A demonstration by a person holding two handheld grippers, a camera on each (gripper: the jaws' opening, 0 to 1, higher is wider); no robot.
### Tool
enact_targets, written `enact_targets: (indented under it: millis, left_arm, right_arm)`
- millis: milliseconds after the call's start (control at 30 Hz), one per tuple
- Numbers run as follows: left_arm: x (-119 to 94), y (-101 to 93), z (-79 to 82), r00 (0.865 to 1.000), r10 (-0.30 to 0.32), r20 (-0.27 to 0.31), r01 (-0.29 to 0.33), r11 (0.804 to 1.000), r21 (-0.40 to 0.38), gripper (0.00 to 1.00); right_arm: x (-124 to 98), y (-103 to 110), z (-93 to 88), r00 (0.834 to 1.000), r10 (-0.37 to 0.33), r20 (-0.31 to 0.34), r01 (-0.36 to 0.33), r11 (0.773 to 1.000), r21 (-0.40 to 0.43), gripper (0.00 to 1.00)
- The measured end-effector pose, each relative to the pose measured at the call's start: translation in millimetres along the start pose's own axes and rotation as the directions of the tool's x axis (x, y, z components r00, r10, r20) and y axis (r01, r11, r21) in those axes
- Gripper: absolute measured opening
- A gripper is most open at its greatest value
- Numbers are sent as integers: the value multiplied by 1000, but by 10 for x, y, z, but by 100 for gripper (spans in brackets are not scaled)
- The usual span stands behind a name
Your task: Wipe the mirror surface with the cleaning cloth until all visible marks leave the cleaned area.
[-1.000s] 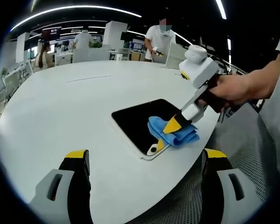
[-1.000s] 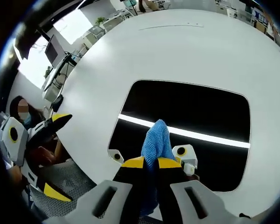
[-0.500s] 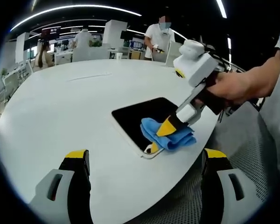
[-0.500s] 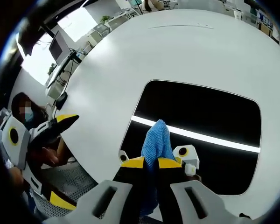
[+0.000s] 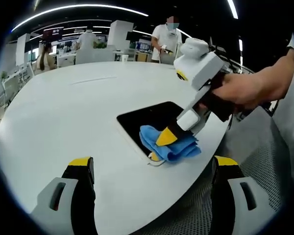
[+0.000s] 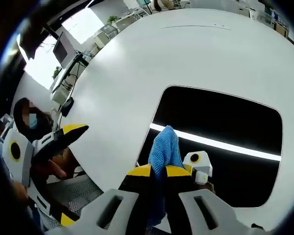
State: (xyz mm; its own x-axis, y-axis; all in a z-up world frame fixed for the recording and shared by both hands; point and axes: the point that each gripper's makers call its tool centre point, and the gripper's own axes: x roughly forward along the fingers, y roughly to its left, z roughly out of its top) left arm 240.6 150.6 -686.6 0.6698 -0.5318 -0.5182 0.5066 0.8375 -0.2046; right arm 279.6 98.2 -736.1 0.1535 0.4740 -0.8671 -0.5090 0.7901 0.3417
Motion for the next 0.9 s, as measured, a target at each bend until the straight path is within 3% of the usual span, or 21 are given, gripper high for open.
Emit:
enact_targets:
  millis: [400, 900]
  left_arm:
    - [-11, 7, 2, 1000, 3, 1, -3, 1000, -3, 99]
    - [-10, 15, 1, 1000, 6, 2, -6, 1000, -6, 99]
  right_arm:
    - [30, 66, 17, 1000, 5, -29, -7, 999, -46, 3]
    - [88, 133, 67, 999, 16, -30, -16, 1000, -16, 3]
